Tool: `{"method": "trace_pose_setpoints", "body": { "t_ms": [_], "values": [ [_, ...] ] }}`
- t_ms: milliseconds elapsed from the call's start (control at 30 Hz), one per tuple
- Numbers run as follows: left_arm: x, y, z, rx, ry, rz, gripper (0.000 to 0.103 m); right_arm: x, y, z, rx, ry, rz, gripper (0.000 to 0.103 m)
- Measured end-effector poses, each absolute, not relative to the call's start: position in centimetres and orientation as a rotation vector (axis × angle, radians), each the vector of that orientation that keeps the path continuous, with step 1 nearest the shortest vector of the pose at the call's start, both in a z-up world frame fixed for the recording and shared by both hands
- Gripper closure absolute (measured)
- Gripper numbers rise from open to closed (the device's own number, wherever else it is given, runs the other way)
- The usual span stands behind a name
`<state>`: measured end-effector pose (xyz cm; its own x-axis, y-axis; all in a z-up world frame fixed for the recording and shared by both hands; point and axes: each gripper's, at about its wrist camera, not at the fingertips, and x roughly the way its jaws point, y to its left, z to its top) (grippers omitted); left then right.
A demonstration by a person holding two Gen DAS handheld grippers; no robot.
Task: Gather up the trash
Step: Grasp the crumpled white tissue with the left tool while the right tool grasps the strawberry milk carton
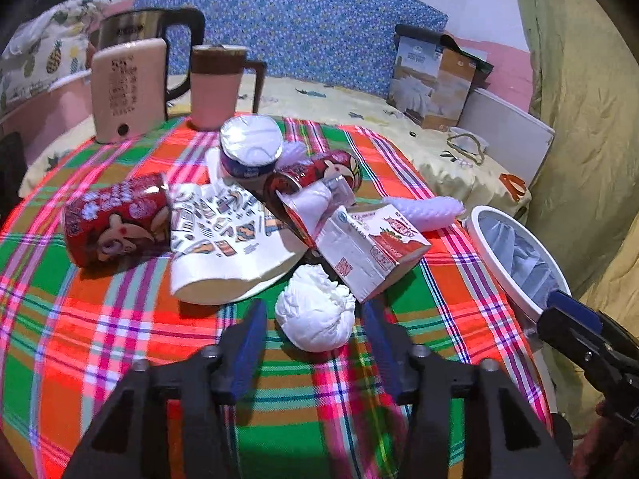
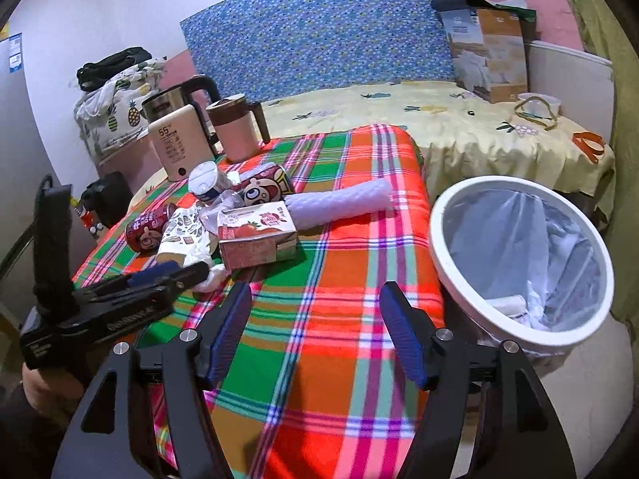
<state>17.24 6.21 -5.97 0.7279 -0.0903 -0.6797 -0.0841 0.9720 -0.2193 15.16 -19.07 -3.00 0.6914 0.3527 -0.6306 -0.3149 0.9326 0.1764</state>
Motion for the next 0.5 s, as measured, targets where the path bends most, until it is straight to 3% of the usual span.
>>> {"method": "trace_pose_setpoints", "body": {
  "t_ms": [133, 500],
  "values": [
    [16.9, 6.3, -6.3, -0.228, 0.744, -0.002, 0.078, 16.0, -18.0, -3.1, 0.039, 0.718, 0.400, 0.034],
    [15.2, 9.1, -5.2, -0.274, 0.685, 0.003, 0.079, 18.7, -11.4, -4.2, -0.127, 0.725, 0.406, 0.033]
  ]
}}
